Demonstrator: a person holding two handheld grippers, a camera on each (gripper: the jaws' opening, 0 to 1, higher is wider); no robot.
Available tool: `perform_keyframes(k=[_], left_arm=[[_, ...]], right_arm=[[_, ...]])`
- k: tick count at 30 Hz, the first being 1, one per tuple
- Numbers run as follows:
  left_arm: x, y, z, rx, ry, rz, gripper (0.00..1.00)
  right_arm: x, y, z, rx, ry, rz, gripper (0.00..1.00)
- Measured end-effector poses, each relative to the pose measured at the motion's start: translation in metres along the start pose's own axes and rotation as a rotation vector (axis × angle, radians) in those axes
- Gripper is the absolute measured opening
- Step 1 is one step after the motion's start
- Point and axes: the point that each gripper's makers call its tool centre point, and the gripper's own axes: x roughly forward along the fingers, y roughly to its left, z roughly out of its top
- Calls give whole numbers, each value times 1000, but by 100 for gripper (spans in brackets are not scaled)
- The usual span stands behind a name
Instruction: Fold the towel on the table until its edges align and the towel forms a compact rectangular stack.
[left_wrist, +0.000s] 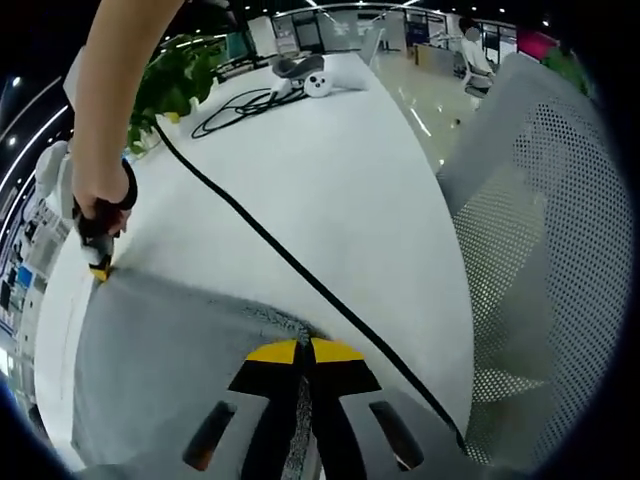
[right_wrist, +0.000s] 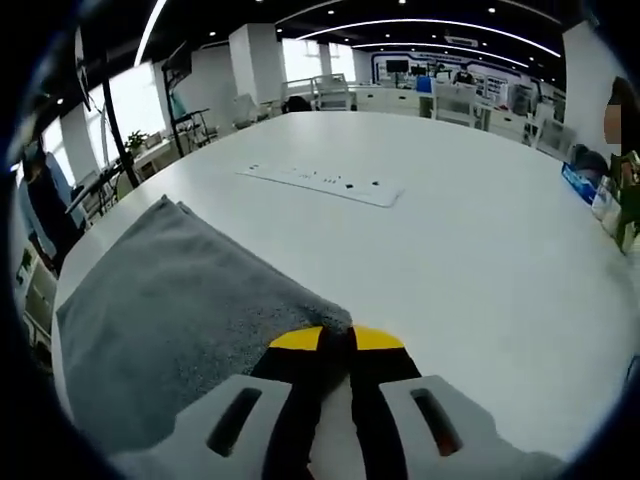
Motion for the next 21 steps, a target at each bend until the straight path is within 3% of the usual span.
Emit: perform_keyframes(k=[9,16,21], left_arm=[[10,-5,18,-3,-26,-4,2],[10,-6,18,1,-22,6,3],[9,-5,18,-21,-30,11,4]], right_arm=[[-12,-21,-10,19,-17,-25,9],[-13,-21,-12,30,-16,-33,9],[-15,-24,-12,59,0,-54,15]])
